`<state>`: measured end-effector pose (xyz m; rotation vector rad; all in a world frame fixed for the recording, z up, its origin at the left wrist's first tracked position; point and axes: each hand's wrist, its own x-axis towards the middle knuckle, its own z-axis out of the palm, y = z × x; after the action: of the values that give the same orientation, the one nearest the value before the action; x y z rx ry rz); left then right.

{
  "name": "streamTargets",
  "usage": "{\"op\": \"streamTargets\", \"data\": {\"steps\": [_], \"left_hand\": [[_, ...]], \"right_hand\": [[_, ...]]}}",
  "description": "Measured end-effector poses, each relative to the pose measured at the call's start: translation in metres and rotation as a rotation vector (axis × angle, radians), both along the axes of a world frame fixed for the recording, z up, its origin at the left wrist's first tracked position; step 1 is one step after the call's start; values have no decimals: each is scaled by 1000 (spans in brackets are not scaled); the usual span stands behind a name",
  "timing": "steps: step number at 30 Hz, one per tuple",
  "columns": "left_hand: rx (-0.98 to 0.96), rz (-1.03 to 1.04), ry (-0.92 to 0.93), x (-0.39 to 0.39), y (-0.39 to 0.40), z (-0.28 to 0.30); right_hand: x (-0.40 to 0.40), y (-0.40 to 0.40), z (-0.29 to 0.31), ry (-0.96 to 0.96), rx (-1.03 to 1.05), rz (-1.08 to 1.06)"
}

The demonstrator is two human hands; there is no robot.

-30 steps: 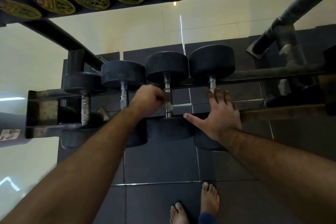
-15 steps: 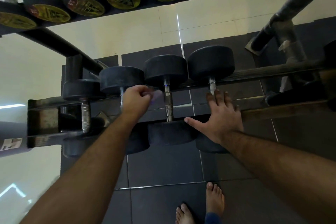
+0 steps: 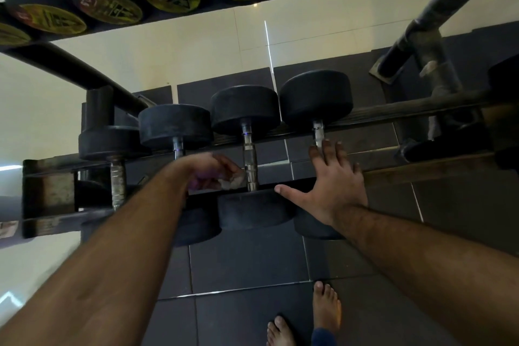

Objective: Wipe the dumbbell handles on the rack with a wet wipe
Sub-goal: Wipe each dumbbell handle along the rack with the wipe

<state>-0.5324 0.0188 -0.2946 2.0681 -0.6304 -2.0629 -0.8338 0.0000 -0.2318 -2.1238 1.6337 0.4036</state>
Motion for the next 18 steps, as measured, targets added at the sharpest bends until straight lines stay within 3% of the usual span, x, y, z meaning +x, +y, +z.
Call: {"op": "streamTargets", "data": {"steps": [3,6,9,11,15,16,18], "left_hand": [[-161,447,-45,-15,-15,-3],[-261,683,203,-47,-27,-8],[-138,802,402,-55,-23,-13],[-35,629,430,-48,-14,-8],[71,-49,95,-26,-10,8],[36,-84,1,-24,-16,10],[-98,222,8,-28,-29,6]], "right_hand": [[0,0,1,0,8,-2],[1,0,2,6,4,0],[1,0,0,2,8,-9],[0,0,0,-11,8,-8],[0,0,0,-16,4,-3],[0,0,-1,-13,1,-5],[0,0,-1,-8,2,-2]]}}
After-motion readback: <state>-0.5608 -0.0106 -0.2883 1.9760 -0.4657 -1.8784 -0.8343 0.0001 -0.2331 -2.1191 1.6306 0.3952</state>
